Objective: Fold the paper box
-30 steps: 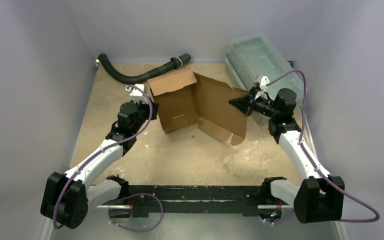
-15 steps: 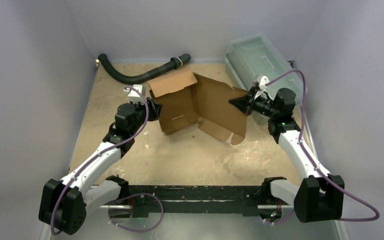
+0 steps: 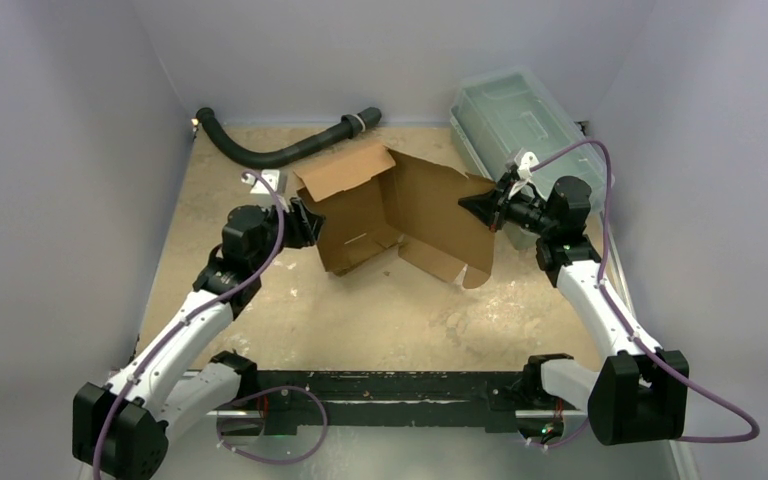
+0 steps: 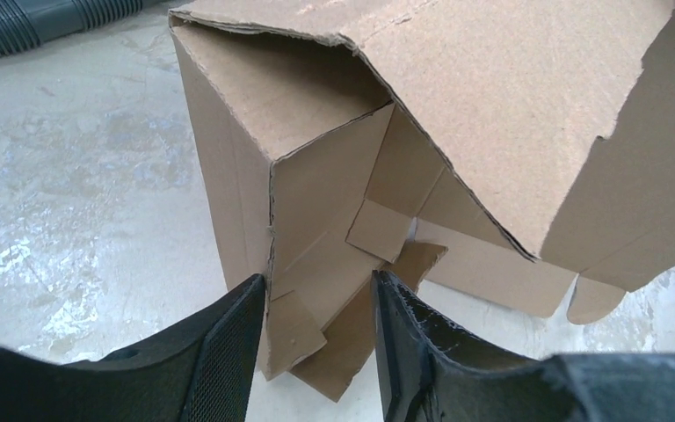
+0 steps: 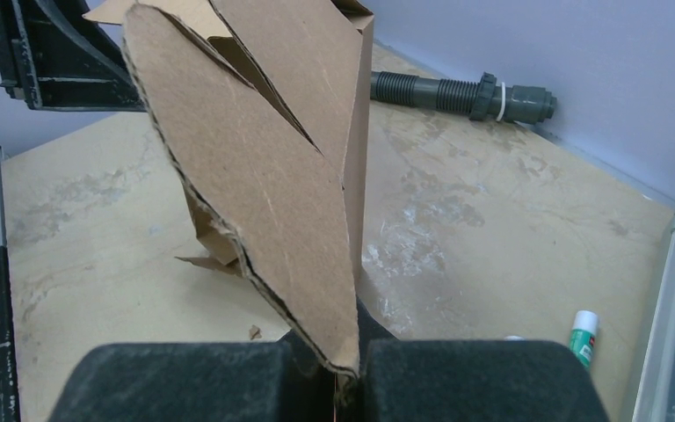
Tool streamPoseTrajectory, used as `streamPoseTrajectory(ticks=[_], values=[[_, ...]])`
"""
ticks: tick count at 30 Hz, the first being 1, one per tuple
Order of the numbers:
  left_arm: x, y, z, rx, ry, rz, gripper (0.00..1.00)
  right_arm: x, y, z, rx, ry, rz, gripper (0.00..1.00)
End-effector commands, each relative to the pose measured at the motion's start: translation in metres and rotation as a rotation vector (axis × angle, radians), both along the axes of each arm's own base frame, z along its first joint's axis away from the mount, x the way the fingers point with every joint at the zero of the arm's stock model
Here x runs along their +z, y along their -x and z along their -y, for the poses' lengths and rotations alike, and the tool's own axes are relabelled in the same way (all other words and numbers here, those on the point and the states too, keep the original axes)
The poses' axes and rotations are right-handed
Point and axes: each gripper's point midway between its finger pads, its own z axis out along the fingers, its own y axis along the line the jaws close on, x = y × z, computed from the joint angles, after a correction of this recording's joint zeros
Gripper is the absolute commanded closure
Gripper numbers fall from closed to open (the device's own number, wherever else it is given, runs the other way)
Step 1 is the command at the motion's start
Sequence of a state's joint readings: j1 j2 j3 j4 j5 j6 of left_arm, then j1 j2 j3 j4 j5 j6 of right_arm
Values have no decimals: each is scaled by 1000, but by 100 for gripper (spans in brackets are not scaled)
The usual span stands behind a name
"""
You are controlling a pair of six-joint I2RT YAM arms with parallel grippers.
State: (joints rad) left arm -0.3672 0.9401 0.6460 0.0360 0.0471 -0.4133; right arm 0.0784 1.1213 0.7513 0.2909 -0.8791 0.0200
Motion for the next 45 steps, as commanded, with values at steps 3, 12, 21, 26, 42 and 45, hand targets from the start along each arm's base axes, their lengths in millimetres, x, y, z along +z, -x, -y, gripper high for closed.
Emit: streamPoseTrajectory(ticks=[3,12,21,26,42,45], values=[[28,17,-1,-17,36,-5,52,10,-3,-1,-3,7,36,100],[41,40,-6,-43,27,-18,52,10,-4,0,0,22,56,100],[107,66,-10,-127,-39,102,48,8,-4,0,3,23,55,100],[170,54,-15,-152,-195,260,38,9,-3,-1,10,23,57,100],[147,-34,15,-394,-639,345,34,5,-4,-2,17,22,45,100],[136,-38,18,-430,-678,344,34,5,-4,-2,16,23,45,100]])
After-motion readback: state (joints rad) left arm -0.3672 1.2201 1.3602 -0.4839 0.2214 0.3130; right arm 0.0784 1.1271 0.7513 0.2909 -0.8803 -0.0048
